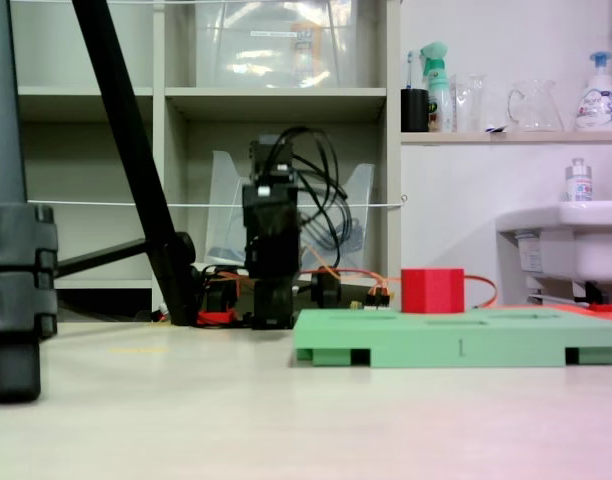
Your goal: Put the octagonal pillar block into the corresponding hole
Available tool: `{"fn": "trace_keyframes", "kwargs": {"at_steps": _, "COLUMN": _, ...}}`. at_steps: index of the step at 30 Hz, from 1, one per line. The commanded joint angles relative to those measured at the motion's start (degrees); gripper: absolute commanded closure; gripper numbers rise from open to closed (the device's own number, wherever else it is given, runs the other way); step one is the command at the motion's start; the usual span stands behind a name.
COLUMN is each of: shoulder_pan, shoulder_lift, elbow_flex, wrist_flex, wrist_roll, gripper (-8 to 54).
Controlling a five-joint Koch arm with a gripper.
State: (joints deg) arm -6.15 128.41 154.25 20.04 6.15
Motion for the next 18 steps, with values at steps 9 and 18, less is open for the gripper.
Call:
{"fn": "trace_keyframes", "kwargs": {"at_steps": 9, "shoulder_pan": -0.5, "shoulder_lift": 4.1, "elbow_flex": 20.5, "wrist_flex": -16.8, "wrist_roll": 0.1, "gripper": -0.9}}
{"fn": "trace_keyframes", "kwargs": {"at_steps": 18, "shoulder_pan": -0.4, "shoulder_lift": 4.1, "elbow_flex": 24.5, "wrist_flex": -18.3, "wrist_roll": 0.5, "gripper": 13.0}}
